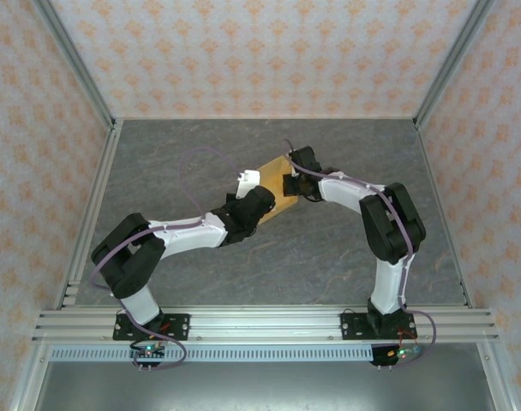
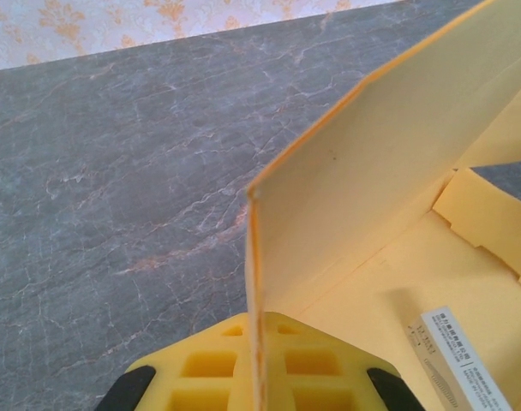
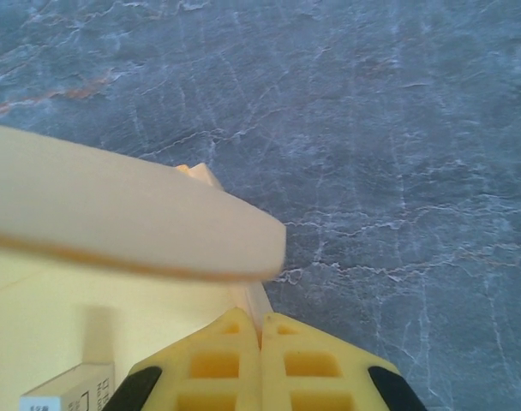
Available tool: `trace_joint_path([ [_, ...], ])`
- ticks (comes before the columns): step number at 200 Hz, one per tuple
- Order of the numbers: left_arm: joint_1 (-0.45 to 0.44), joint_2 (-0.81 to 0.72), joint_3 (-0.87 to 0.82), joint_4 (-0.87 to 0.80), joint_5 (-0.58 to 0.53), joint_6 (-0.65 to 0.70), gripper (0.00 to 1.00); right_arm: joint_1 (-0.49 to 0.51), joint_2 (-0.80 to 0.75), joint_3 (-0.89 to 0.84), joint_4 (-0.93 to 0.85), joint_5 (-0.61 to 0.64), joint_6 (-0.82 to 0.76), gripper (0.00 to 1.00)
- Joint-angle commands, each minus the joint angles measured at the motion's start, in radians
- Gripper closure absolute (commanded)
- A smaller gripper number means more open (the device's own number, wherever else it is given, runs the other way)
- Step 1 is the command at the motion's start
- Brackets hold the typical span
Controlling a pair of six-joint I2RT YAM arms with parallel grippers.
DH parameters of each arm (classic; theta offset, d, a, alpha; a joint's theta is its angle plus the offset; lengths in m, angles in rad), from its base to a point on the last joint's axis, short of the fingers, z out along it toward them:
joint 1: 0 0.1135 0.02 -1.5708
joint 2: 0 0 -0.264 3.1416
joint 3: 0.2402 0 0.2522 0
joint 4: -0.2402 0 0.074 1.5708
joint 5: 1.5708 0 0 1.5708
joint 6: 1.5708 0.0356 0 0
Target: Fold the paper box
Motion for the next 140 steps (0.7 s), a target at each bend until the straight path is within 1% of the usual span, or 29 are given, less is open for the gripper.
trace_joint_path([
  [1,-0.01,-0.032,-0.002,0.008,0.01,0.001,1.0,0.056,0.028,-0.056,-0.137,0.16,-0.008,0.95],
  [28,-0.01,-0.031,-0.001,0.006,0.005,0.005,1.0,0.056,-0.026,-0.1,-0.076,0.132,-0.024,0.94],
  [58,-0.009,-0.03,-0.005,0.007,-0.004,0.008,1.0,0.025,-0.111,-0.102,-0.061,0.045,-0.033,0.82],
  [84,-0.009,-0.028,-0.011,0.022,-0.004,0.032,1.0,-0.037,-0.173,-0.089,-0.075,-0.102,-0.026,0.66],
  [98,-0.009,-0.029,-0.014,0.038,0.002,0.064,1.0,-0.071,-0.199,-0.082,-0.093,-0.191,-0.024,0.59],
  [115,-0.002,-0.035,-0.021,0.056,0.009,0.099,1.0,-0.104,-0.23,-0.086,-0.119,-0.272,-0.028,0.55],
  [140,0.016,-0.057,-0.052,0.108,0.047,0.14,1.0,-0.168,-0.272,-0.132,-0.13,-0.407,-0.022,0.54],
])
